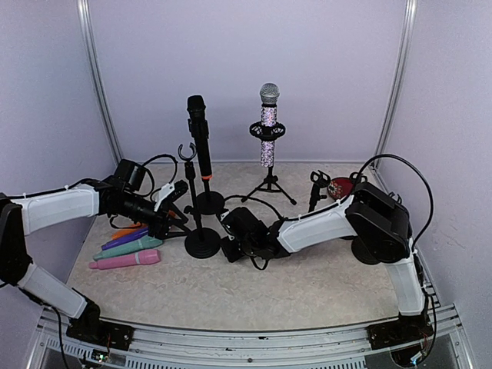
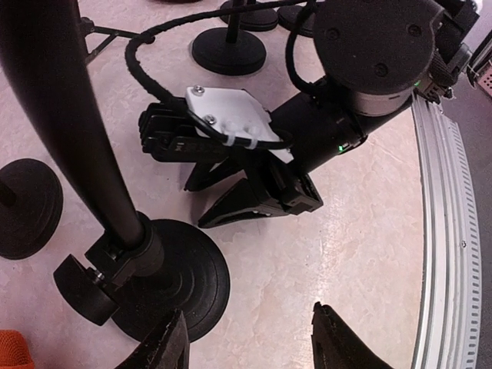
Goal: Remove the microphone from the stand
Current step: Adjust the microphone stand at the center of the board.
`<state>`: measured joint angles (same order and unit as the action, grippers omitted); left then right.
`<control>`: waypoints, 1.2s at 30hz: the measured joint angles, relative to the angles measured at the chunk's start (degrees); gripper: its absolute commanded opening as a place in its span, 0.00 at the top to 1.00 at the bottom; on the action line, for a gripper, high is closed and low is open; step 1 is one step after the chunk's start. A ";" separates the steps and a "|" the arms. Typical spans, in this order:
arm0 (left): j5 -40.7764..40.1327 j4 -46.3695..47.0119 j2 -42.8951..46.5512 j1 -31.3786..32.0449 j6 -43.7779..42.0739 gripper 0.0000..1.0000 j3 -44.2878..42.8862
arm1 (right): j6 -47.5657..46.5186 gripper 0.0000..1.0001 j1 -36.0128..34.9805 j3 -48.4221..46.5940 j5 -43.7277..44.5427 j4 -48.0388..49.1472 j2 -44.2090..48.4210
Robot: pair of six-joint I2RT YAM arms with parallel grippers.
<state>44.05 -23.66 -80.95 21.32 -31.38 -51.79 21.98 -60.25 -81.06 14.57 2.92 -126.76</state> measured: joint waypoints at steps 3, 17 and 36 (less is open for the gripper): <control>0.70 -0.61 0.59 0.33 0.09 0.45 0.00 | 0.00 0.53 0.76 0.09 0.26 0.02 0.04; 1.88 -10.99 4.70 -8.41 -5.11 0.40 -2.10 | -3.45 0.34 1.36 5.05 4.24 -2.29 31.28; -12.72 10.40 -7.34 -2.21 13.62 0.48 -3.89 | -12.11 0.30 -8.85 -32.44 10.12 -17.16 15.80</control>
<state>31.33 -13.26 -88.29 19.11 -17.76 -55.68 9.87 -69.10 -113.49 24.69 -14.24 -110.96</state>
